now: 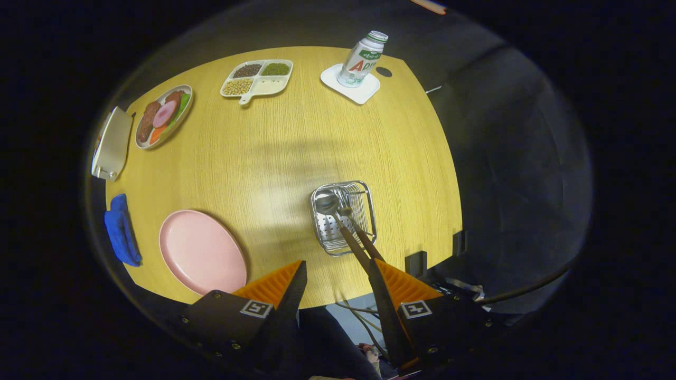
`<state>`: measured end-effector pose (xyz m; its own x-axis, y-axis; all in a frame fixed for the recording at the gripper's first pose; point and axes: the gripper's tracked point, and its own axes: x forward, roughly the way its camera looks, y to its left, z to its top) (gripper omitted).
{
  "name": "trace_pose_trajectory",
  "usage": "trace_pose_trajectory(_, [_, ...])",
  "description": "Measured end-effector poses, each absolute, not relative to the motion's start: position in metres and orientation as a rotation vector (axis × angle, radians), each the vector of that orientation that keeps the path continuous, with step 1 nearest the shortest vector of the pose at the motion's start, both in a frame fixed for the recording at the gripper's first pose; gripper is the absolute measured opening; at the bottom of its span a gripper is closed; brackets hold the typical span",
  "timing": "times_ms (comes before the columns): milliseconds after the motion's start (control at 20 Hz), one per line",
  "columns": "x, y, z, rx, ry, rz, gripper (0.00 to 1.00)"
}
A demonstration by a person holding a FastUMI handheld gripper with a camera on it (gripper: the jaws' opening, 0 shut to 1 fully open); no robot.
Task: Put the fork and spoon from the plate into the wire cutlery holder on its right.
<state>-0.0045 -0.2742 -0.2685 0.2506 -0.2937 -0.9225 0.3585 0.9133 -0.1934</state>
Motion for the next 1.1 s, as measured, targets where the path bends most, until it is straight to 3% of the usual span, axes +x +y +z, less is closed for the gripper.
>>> trace_pose_trajectory(550, [0.057, -0.267, -0.155, -0.015, 0.528, -0.430, 0.73])
trace_pose_trajectory(900, [0.048, -0.231, -0.025, -0.055, -0.007, -0.405, 0.73])
trace_pose_trajectory(1100, [0.035, -0.218, 0.014, -0.026, -0.174, -0.405, 0.73])
